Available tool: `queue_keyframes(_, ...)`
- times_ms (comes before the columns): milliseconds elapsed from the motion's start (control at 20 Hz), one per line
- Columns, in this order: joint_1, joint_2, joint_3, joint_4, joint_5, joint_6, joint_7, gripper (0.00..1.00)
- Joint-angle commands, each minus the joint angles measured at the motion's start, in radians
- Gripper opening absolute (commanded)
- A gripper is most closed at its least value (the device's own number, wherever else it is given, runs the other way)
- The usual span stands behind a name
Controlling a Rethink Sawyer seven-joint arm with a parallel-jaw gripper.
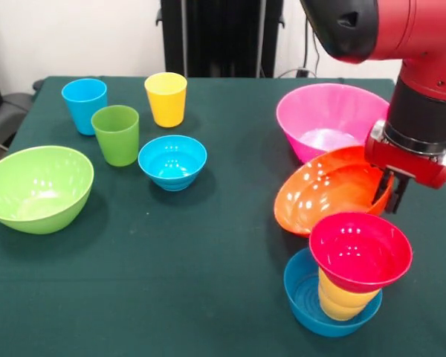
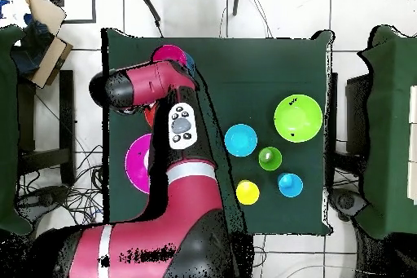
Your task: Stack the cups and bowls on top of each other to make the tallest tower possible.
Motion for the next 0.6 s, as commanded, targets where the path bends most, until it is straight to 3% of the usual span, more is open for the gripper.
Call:
queue_keyframes(50,-0.083,-0.097,0.077,0.188,-0.044,0.013,-0.260,0.00)
queue_keyframes(250,-0.141,-0.176,0.075,0.332,-0.050,-0.016,-0.264,0.00)
queue_keyframes(600,-0.188,-0.208,0.087,0.409,-0.121,-0.051,-0.279,0.00)
